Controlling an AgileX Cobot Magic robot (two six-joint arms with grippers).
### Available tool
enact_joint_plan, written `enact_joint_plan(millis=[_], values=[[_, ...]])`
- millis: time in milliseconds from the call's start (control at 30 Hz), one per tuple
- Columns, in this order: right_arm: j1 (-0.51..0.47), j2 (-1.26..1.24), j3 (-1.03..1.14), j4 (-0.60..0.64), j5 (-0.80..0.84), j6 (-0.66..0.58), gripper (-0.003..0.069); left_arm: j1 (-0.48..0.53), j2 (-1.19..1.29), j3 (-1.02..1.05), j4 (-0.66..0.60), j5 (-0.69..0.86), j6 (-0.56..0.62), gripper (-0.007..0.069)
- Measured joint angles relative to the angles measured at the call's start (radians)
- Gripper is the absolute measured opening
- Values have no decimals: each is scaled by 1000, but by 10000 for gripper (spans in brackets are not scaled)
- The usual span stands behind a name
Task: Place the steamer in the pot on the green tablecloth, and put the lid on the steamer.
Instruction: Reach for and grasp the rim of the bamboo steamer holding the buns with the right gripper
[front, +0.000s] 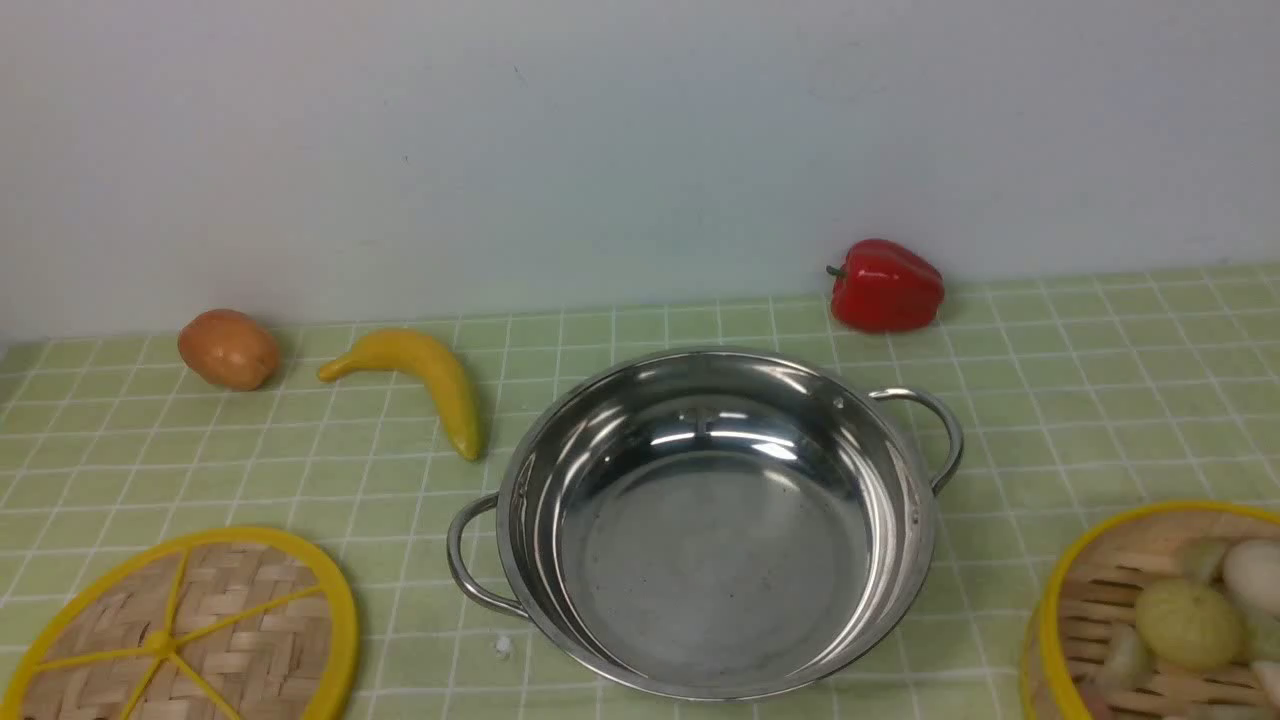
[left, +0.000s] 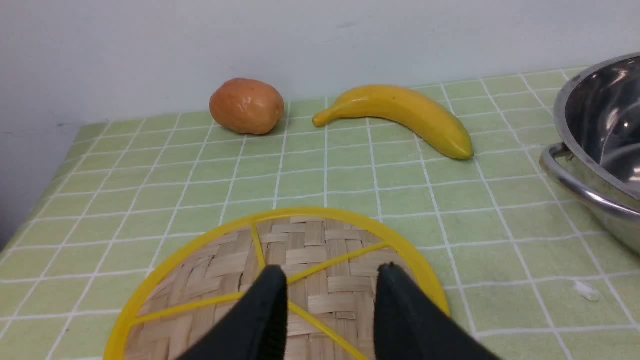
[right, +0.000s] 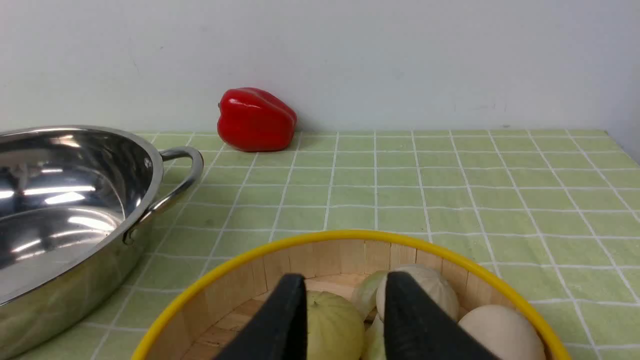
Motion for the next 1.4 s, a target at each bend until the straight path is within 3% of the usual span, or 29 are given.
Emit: enact_joint_plan(millis=[667,833,1000,1167,1233,1400], values=[[0,0,0,0,-1,0,242,0,0,0,0,0,0,243],[0,0,-1,14,-67,14,242,0,0,0,0,0,0,243],[0,-2,-135,80,-122,22,242,0,0,0,0,0,0,243],[0,-4,-336,171,-12,21,242,0,0,0,0,0,0,243],[0,-5,-420,232,127,23,242,0,0,0,0,0,0,243],[0,-5,-454,313,194,25,242,0,0,0,0,0,0,243]])
